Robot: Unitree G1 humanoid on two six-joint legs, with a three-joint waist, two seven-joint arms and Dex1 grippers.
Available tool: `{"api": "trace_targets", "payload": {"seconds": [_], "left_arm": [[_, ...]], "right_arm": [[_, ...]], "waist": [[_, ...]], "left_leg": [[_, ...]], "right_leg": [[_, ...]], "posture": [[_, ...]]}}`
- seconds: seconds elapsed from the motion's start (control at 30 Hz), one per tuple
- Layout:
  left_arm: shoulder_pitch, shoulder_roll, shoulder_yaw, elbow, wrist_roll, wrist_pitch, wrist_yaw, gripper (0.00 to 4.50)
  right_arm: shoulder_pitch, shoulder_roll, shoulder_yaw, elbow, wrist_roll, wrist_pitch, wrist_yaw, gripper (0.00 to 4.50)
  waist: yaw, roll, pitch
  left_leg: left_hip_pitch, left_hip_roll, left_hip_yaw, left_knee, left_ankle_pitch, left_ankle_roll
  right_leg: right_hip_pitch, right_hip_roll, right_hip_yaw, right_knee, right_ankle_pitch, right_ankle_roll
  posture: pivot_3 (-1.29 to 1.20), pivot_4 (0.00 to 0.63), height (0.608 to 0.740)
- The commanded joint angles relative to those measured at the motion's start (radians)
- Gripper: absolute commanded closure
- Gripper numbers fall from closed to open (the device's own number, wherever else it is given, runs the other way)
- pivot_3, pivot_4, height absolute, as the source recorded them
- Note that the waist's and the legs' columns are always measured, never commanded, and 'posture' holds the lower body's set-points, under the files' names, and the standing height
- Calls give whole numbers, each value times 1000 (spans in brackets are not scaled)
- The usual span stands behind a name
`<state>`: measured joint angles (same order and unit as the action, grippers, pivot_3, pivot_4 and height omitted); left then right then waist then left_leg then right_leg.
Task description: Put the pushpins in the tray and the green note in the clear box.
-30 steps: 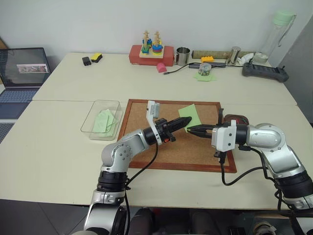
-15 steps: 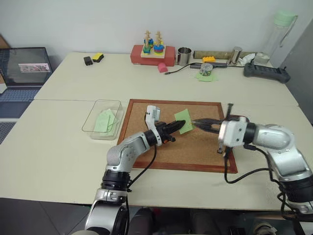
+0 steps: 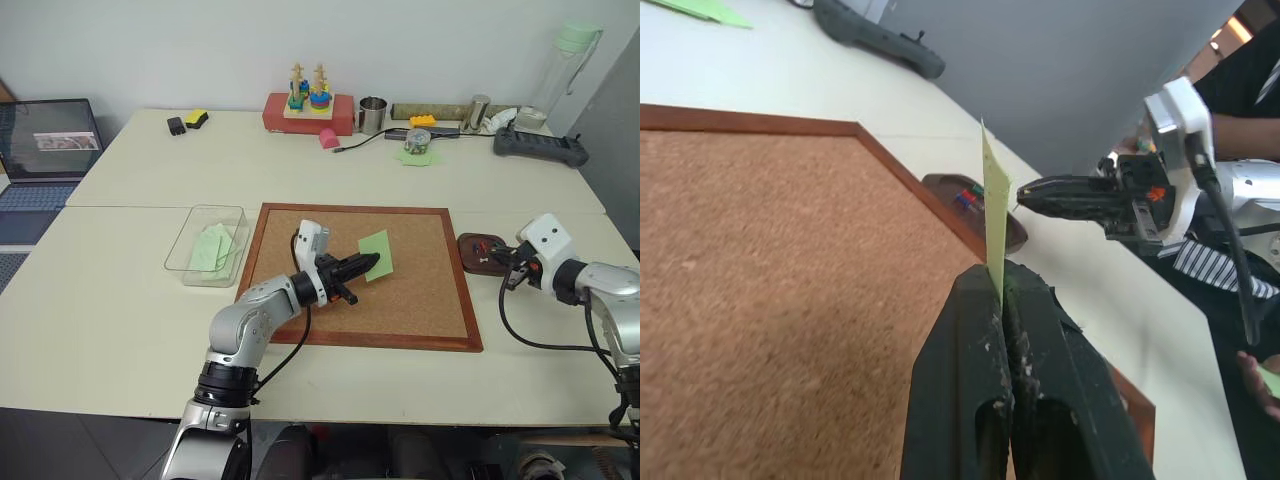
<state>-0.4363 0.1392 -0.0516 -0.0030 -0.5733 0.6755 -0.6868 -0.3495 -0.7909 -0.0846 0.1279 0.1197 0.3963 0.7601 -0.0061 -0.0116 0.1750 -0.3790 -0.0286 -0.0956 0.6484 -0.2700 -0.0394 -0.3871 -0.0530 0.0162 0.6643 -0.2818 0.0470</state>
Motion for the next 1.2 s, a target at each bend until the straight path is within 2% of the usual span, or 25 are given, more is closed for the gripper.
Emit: {"api": "trace_targets", "payload": {"seconds": [0.03, 0.23, 0.3, 0.4, 0.5, 0.6, 0.73, 0.87, 1.03, 1.2], "left_arm": [[-8, 0, -8, -46, -3, -16, -6, 4500], [-4, -3, -10, -46, -1, -17, 2, 4500], [1, -2, -9, -49, -2, -17, 4, 4500], [5, 5, -1, -67, -2, -20, 12, 4500], [5, 24, 14, -109, -2, -24, 25, 4500], [0, 68, 101, -195, -36, 4, 86, 4500], [21, 229, 262, -243, -50, 65, 148, 4500], [50, 354, 372, -262, -9, 54, 214, 4500], [117, 457, 409, -297, 72, 34, 267, 4500], [150, 472, 385, -244, 213, -13, 376, 4500]], "right_arm": [[-57, 8, 7, 40, -21, 17, -30, 3998], [-84, 18, 10, 68, -22, 12, -40, 2694], [-87, 14, 8, 58, -17, 22, -35, 2444], [-101, -7, 0, 24, -4, 25, -11, 1712], [-116, -34, -10, -30, 19, 27, 35, 1712], [-133, -72, -15, -144, 91, 11, 148, 1712], [-178, -68, 7, -329, 240, 41, 282, 1712], [-259, -45, 40, -434, 366, 142, 334, 1712], [-341, -37, 88, -443, 407, 185, 377, 1712], [-367, -36, 154, -419, 374, 160, 423, 1712]], "waist": [[0, 0, 0], [1, 0, 0], [1, 0, 0], [1, 0, 0], [-1, 0, 0], [-2, 0, 0], [-18, 0, 0], [-23, 0, 0], [-14, -3, 1], [1, -3, 2]], "left_leg": [[0, 0, 0, 0, 0, 0], [-1, 0, 0, 0, 0, 0], [-1, 0, 0, 0, 0, 0], [-1, 0, 0, 0, 0, 0], [-1, 0, 0, 0, 0, 0], [-1, 0, 0, 0, 0, 0], [-1, 3, -1, -1, 0, 0], [0, 3, -2, -1, 0, 1], [-1, 0, -3, -1, -1, 1], [-1, 0, -4, -1, -1, 1]], "right_leg": [[0, 0, 0, 0, 0, 0], [0, 0, -1, -1, 0, 0], [0, 0, 0, -1, 0, 0], [0, 0, 0, 0, 0, 0], [-1, 0, 0, 0, 0, 0], [-1, 0, 0, 0, 0, 0], [-1, 2, -1, 0, 0, 0], [-1, 2, -2, 0, 0, 0], [-1, -1, -2, -2, 0, 0], [-1, -1, -2, -1, 0, 0]], "posture": [[0, 150, 740], [0, 150, 740], [0, 150, 740], [0, 150, 740], [0, 150, 740], [0, 150, 740], [0, 150, 740], [0, 150, 740], [0, 150, 740], [0, 150, 740]]}}
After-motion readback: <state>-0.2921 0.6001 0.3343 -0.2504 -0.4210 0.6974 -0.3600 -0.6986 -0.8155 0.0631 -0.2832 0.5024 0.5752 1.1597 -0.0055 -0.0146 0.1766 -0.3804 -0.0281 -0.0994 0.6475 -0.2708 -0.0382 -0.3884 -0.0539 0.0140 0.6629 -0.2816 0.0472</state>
